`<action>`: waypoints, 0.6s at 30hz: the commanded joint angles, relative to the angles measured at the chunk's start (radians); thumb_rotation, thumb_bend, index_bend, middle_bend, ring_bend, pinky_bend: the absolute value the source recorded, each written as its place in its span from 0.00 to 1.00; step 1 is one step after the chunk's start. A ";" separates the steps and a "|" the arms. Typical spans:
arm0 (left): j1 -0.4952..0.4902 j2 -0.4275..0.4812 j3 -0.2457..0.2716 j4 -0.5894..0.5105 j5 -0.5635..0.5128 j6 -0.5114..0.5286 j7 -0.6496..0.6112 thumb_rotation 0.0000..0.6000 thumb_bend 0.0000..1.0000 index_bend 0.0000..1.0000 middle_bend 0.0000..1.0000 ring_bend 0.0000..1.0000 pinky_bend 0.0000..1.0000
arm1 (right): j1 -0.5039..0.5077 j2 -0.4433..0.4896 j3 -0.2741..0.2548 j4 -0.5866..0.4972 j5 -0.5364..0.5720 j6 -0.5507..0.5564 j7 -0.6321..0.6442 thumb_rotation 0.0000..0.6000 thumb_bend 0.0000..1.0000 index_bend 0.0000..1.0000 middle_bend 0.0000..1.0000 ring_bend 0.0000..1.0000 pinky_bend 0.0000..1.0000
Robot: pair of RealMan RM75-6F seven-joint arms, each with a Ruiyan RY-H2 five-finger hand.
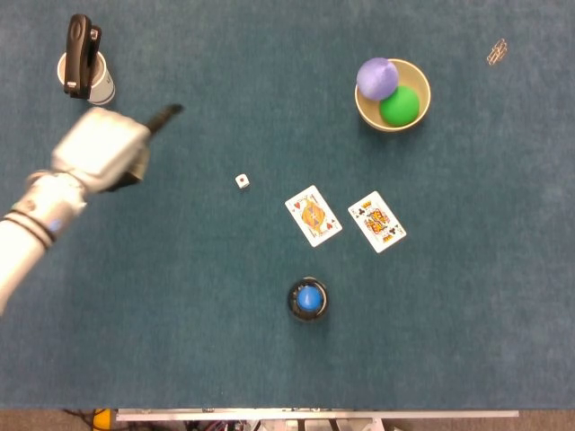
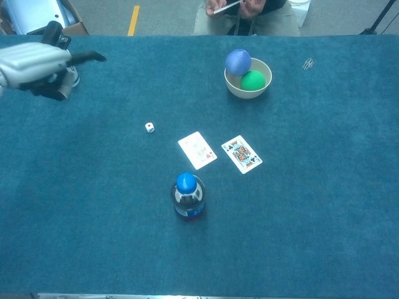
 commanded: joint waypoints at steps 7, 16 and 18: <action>0.244 0.011 -0.021 0.029 -0.010 0.317 -0.108 0.40 0.59 0.00 0.44 0.37 0.51 | -0.004 -0.026 0.005 0.020 -0.018 0.033 -0.007 1.00 0.30 0.32 0.30 0.17 0.30; 0.442 -0.047 -0.022 0.060 -0.038 0.545 -0.086 0.37 0.58 0.00 0.32 0.25 0.35 | -0.020 -0.038 0.005 0.025 -0.017 0.057 -0.008 1.00 0.30 0.31 0.26 0.11 0.25; 0.476 -0.054 -0.023 0.057 -0.047 0.573 -0.077 0.37 0.58 0.00 0.32 0.24 0.32 | -0.023 -0.040 0.003 0.028 -0.019 0.061 -0.005 1.00 0.30 0.31 0.26 0.11 0.25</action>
